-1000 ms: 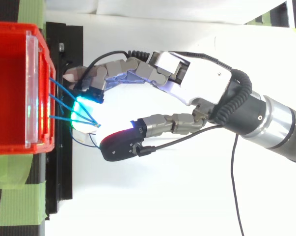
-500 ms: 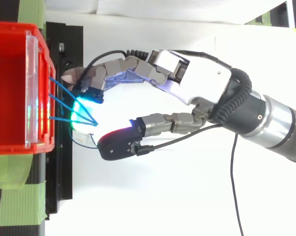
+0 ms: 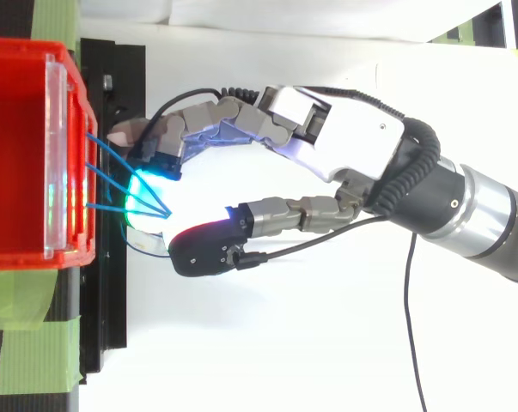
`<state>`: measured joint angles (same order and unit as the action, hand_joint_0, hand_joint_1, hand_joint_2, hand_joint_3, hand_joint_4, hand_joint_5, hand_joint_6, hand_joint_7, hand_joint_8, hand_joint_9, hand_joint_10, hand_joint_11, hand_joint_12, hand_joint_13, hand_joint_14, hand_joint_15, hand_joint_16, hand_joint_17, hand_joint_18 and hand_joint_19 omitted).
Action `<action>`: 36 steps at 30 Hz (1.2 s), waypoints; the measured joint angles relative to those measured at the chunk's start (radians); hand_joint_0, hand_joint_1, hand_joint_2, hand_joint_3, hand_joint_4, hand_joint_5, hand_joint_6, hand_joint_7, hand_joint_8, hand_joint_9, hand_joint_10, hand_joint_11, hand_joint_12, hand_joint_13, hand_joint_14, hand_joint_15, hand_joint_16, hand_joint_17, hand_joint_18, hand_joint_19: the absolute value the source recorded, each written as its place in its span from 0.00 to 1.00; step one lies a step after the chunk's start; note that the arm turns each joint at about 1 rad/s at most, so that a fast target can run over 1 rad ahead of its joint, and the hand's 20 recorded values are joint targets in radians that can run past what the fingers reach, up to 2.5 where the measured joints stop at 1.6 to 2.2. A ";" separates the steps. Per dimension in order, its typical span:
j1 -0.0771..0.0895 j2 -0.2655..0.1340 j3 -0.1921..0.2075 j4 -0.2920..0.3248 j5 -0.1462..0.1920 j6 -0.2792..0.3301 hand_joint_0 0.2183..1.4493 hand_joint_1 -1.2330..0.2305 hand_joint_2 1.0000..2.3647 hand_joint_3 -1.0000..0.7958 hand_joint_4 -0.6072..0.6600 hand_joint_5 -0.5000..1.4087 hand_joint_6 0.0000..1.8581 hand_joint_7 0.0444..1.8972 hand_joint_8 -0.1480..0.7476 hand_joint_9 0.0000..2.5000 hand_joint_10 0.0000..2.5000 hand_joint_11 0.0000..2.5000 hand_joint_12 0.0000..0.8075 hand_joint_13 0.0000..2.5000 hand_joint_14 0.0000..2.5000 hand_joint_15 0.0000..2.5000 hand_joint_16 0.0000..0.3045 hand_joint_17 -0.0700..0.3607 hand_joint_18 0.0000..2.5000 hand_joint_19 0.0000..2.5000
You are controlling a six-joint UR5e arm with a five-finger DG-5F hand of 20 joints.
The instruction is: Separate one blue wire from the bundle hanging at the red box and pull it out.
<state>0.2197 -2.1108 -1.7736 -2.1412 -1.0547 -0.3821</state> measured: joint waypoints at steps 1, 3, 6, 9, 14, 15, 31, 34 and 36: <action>0.000 0.000 0.000 0.000 0.000 0.000 0.33 0.37 0.02 0.46 0.66 0.16 0.44 0.53 0.52 0.19 0.00 0.12 0.49 0.23 0.01 0.15 0.18 0.45 0.22 0.22; 0.000 0.000 0.000 -0.001 0.000 0.001 0.33 0.37 0.02 0.46 0.66 0.16 0.45 0.53 0.52 0.19 0.00 0.13 0.49 0.23 0.01 0.15 0.18 0.45 0.23 0.22; 0.000 0.000 0.000 -0.005 -0.003 0.005 0.33 0.37 0.02 0.48 0.66 0.16 0.45 0.53 0.53 0.19 0.00 0.13 0.49 0.23 0.01 0.15 0.18 0.44 0.23 0.22; 0.000 0.000 0.000 -0.007 -0.011 0.009 0.33 0.37 0.02 0.50 0.65 0.16 0.45 0.54 0.53 0.20 0.00 0.13 0.49 0.23 0.01 0.15 0.18 0.45 0.23 0.22; 0.000 0.000 0.000 -0.008 -0.019 0.019 0.32 0.37 0.02 0.53 0.64 0.16 0.45 0.56 0.54 0.21 0.00 0.14 0.49 0.24 0.01 0.16 0.18 0.44 0.24 0.23; 0.000 0.000 0.000 -0.008 -0.020 0.022 0.32 0.37 0.02 0.54 0.64 0.16 0.45 0.56 0.54 0.22 0.00 0.14 0.49 0.24 0.01 0.16 0.18 0.45 0.24 0.23; -0.002 0.000 0.000 -0.060 -0.031 0.062 0.31 0.36 0.02 0.54 0.64 0.16 0.45 0.57 0.54 0.24 0.00 0.16 0.49 0.25 0.01 0.16 0.18 0.44 0.24 0.23; -0.002 0.000 0.000 -0.079 -0.044 0.073 0.31 0.36 0.02 0.54 0.64 0.16 0.45 0.57 0.55 0.24 0.00 0.15 0.49 0.25 0.01 0.17 0.18 0.44 0.24 0.23; -0.002 0.000 0.000 -0.090 -0.051 0.082 0.31 0.36 0.02 0.54 0.64 0.16 0.45 0.57 0.55 0.24 0.00 0.16 0.49 0.25 0.01 0.16 0.18 0.44 0.24 0.23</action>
<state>0.2179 -2.1108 -1.7733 -2.2307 -1.1061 -0.3004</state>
